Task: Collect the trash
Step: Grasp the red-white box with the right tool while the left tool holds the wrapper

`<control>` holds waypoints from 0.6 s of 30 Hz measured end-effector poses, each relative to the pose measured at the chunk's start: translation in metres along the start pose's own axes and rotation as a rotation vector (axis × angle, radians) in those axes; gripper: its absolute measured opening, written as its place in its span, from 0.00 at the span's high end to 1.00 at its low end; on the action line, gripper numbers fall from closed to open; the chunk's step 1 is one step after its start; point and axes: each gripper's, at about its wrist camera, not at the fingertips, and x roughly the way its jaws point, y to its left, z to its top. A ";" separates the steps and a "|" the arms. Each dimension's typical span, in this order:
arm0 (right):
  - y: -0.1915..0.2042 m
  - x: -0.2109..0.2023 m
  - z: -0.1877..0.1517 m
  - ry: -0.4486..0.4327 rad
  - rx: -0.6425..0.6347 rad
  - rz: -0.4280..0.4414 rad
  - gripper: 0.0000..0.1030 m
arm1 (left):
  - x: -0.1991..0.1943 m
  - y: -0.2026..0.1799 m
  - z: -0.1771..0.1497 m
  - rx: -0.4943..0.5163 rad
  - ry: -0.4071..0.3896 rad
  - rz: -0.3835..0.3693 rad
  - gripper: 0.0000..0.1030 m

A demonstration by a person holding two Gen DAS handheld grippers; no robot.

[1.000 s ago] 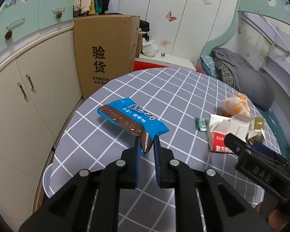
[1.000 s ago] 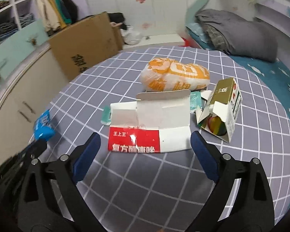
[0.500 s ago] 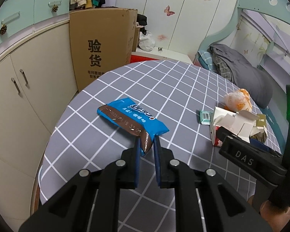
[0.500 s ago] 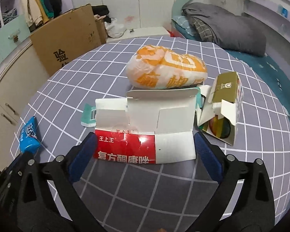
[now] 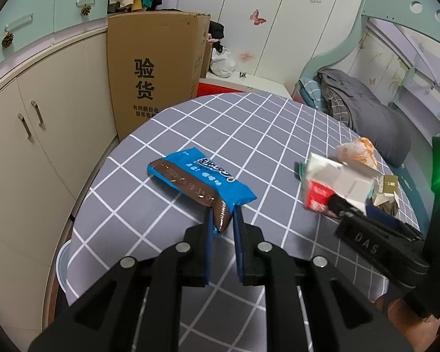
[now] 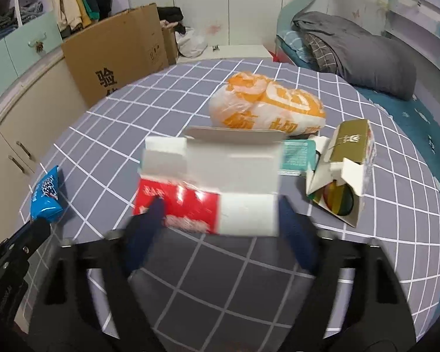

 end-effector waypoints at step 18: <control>-0.034 -0.003 0.008 -0.039 0.004 0.230 0.31 | -0.011 0.004 0.001 0.000 -0.020 -0.008 0.88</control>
